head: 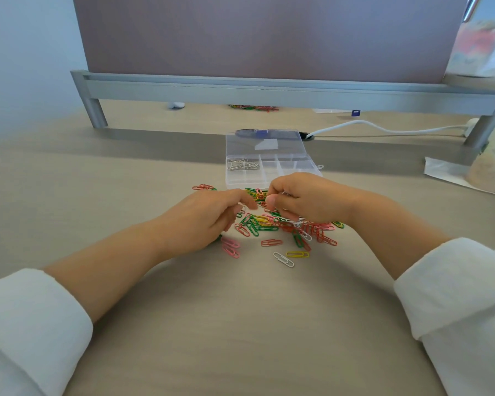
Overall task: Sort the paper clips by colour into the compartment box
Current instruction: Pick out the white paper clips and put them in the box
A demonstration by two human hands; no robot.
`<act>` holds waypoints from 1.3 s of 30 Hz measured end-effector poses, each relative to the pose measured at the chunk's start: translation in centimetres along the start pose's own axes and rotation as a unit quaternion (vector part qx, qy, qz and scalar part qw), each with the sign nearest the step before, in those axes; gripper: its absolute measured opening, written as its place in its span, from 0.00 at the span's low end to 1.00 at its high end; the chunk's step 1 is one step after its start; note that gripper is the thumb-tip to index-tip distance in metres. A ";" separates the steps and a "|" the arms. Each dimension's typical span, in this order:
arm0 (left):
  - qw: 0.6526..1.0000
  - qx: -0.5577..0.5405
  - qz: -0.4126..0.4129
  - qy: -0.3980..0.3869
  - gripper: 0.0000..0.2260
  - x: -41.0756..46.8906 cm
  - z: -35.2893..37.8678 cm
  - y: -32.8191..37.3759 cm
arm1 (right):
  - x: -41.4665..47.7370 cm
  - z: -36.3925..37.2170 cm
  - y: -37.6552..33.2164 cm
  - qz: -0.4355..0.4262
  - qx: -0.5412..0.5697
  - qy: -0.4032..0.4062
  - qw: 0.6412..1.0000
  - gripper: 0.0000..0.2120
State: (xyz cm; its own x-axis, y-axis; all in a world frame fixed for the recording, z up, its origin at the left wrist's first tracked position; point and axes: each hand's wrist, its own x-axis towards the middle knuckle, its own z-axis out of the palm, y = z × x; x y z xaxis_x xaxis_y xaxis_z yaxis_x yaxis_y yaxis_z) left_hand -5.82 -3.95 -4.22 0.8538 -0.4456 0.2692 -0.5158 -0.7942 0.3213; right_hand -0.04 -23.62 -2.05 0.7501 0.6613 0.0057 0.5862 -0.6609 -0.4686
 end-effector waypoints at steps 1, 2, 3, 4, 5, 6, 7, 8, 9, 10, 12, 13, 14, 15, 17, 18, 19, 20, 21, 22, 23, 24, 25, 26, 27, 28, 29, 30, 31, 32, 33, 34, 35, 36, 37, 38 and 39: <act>1.000 -0.006 0.002 -0.004 0.11 0.0 0.1 0.1 | 0.0 -0.1 0.0 -0.001 0.004 0.002 1.000 0.14; 1.000 -0.015 0.005 -0.006 0.11 0.0 0.1 0.3 | 0.0 -0.1 0.1 -0.003 0.011 0.007 1.000 0.14; 1.000 -0.029 0.011 -0.006 0.11 0.0 0.3 0.5 | -0.1 -0.2 0.1 -0.007 0.018 0.014 1.000 0.14; 0.999 -0.039 0.015 -0.006 0.13 0.0 0.4 0.8 | -0.1 -0.2 0.2 -0.012 0.023 0.021 0.999 0.15; 0.999 -0.038 0.019 -0.006 0.15 0.1 0.6 0.9 | -0.1 -0.3 0.3 -0.016 0.028 0.025 0.999 0.15; 0.999 -0.030 0.025 -0.007 0.17 0.2 0.8 1.0 | -0.2 -0.4 0.4 -0.018 0.028 0.026 0.999 0.15; 0.999 -0.022 0.032 -0.009 0.17 0.3 1.0 1.2 | -0.3 -0.5 0.5 -0.017 0.026 0.024 0.999 0.15; 0.999 -0.014 0.037 -0.012 0.17 0.3 1.1 1.5 | -0.4 -0.6 0.6 -0.014 0.022 0.020 0.999 0.15; 0.999 -0.009 0.040 -0.012 0.17 0.4 1.2 2.0 | -0.5 -0.6 0.7 -0.010 0.019 0.015 1.000 0.15; 0.999 -0.004 0.042 -0.011 0.18 0.4 1.4 2.4 | -0.7 -0.6 0.8 -0.006 0.015 0.008 1.000 0.15; 0.999 0.015 0.046 -0.009 0.19 0.6 1.6 3.2 | -1.1 -0.7 0.9 -0.004 0.017 0.000 1.000 0.16; 0.998 0.019 0.053 -0.012 0.18 0.6 1.8 3.5 | -1.2 -0.8 1.0 -0.005 0.027 0.004 1.000 0.16; 0.998 0.016 0.060 -0.018 0.17 0.7 1.9 3.8 | -1.4 -0.9 1.2 -0.003 0.039 0.013 0.999 0.16; 0.997 0.012 0.067 -0.026 0.16 0.7 2.0 4.0 | -1.7 -1.1 1.3 0.000 0.053 0.022 0.998 0.16; 0.997 0.015 0.066 -0.039 0.12 0.8 2.1 4.1 | -2.2 -1.3 1.5 0.009 0.082 0.035 0.996 0.17; 0.997 0.020 0.064 -0.045 0.11 0.8 2.1 4.1 | -2.3 -1.3 1.5 0.016 0.090 0.039 0.995 0.18; 0.996 0.026 0.064 -0.049 0.12 0.7 2.1 4.0 | -2.5 -1.3 1.5 0.028 0.091 0.046 0.994 0.18; 0.996 0.030 0.067 -0.050 0.12 0.6 2.1 3.9 | -2.5 -1.1 1.5 0.042 0.088 0.052 0.994 0.19; 0.996 0.035 0.074 -0.047 0.12 0.5 2.0 3.9 | -2.5 -1.0 1.5 0.054 0.084 0.055 0.993 0.20; 0.995 0.037 0.088 -0.040 0.12 0.3 1.9 3.8 | -2.5 -0.9 1.4 0.061 0.084 0.052 0.993 0.20; 0.993 0.039 0.103 -0.038 0.13 0.2 1.8 3.7 | -2.5 -0.8 1.4 0.065 0.091 0.045 0.993 0.21; 0.992 0.038 0.113 -0.044 0.14 0.1 1.7 3.7 | -2.5 -0.7 1.3 0.067 0.103 0.039 0.992 0.22; 0.991 0.037 0.115 -0.053 0.14 0.0 1.6 3.7 | -2.5 -0.6 1.2 0.071 0.113 0.038 0.990 0.23; 0.991 0.035 0.111 -0.060 0.13 0.0 1.6 3.7 | -2.5 -0.6 1.1 0.074 0.114 0.039 0.990 0.23; 0.992 0.036 0.104 -0.063 0.11 0.0 1.6 3.7 | -2.5 -0.7 1.0 0.077 0.104 0.040 0.991 0.24; 0.993 0.039 0.097 -0.062 0.10 0.1 1.6 3.8 | -2.5 -0.7 0.9 0.078 0.085 0.038 0.993 0.25; 0.993 0.044 0.088 -0.062 0.08 0.2 1.6 3.9 | -2.4 -0.7 0.8 0.079 0.060 0.033 0.995 0.25; 0.993 0.054 0.077 -0.066 0.07 0.3 1.6 4.1 | -2.4 -0.7 0.8 0.079 0.034 0.027 0.996 0.24; 0.992 0.070 0.065 -0.077 0.07 0.3 1.6 4.2 | -2.4 -0.7 0.9 0.081 0.011 0.019 0.996 0.24; 0.991 0.088 0.053 -0.088 0.07 0.4 1.6 4.4 | -2.4 -0.7 0.9 0.085 -0.005 0.007 0.996 0.23; 0.989 0.106 0.045 -0.097 0.08 0.3 1.6 4.5 | -2.4 -0.7 1.1 0.090 -0.016 -0.009 0.996 0.21; 0.987 0.120 0.040 -0.102 0.08 0.3 1.7 4.5 | -2.5 -0.8 1.2 0.096 -0.024 -0.026 0.995 0.19; 0.985 0.127 0.038 -0.106 0.08 0.3 1.7 4.5 | -2.5 -0.9 1.2 0.099 -0.031 -0.039 0.994 0.17; 0.986 0.127 0.035 -0.105 0.07 0.2 1.8 4.4 | -2.6 -1.0 1.2 0.101 -0.038 -0.047 0.993 0.15; 0.987 0.124 0.032 -0.100 0.07 0.1 1.9 4.3 | -2.6 -1.1 1.1 0.102 -0.046 -0.050 0.992 0.14; 0.989 0.117 0.026 -0.089 0.06 0.0 1.9 4.2 | -2.7 -1.3 1.1 0.101 -0.055 -0.049 0.992 0.12; 0.991 0.108 0.019 -0.074 0.05 0.0 1.9 4.0 | -2.7 -1.4 1.1 0.099 -0.064 -0.047 0.992 0.10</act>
State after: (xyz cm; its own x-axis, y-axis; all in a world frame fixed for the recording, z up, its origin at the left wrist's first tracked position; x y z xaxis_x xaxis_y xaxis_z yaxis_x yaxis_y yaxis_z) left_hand -7.73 -7.93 -4.66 0.8429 -0.5204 0.1370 -0.5349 -0.8380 0.1078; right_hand -1.02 -26.64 -1.30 0.8263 0.5396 -0.1613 0.4678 -0.8171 -0.3370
